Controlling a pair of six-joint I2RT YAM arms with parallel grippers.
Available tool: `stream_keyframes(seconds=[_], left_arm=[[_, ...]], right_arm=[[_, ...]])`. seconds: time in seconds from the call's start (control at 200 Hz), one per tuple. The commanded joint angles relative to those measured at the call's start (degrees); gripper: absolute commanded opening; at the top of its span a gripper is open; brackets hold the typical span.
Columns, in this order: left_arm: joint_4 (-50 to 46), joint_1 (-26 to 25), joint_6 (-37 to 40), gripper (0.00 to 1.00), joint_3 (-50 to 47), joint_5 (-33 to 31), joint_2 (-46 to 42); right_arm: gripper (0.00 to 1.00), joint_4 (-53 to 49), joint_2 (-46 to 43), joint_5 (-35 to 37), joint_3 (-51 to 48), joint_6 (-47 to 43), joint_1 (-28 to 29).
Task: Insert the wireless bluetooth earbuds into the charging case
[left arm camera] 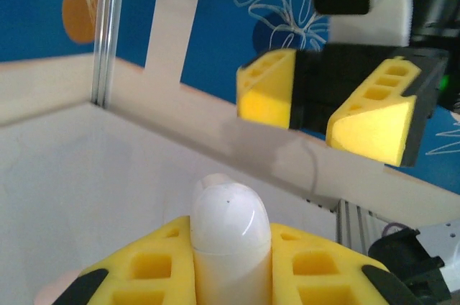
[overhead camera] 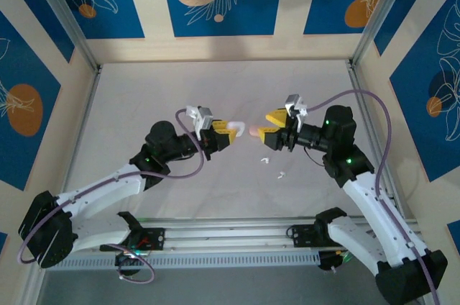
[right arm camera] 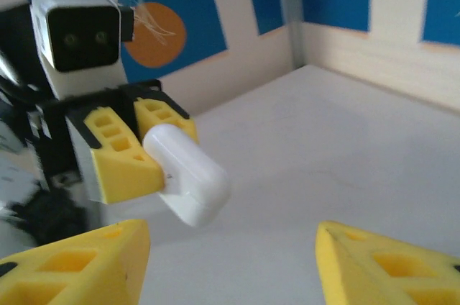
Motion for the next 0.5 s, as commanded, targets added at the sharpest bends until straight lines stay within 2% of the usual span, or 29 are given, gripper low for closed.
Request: stream_keyframes(seconds=[0.0,0.07,0.15,0.355,0.495], left_arm=[[13.1,-0.3,1.3,0.09,-1.0,1.2,-0.9],[15.0,-0.3,0.3,0.09,-1.1,1.5,-0.4],[17.7,-0.3,-1.1,0.09,-1.2,2.5,0.4],[20.5,-0.4,-4.4,0.09,-0.5,5.0,1.9],[20.1,-0.3,-5.6,0.09,0.6,6.8,2.5]], right_arm=[[0.62,2.5,2.7,-14.0,3.1,13.1,-0.6],[0.61,4.0,5.3,-17.9,4.4,14.6,0.2],[0.59,3.8,7.4,-18.7,5.6,13.9,1.0],[0.56,3.6,10.5,-21.1,9.1,7.0,1.3],[0.49,2.8,12.2,-20.6,11.5,-0.4,2.1]])
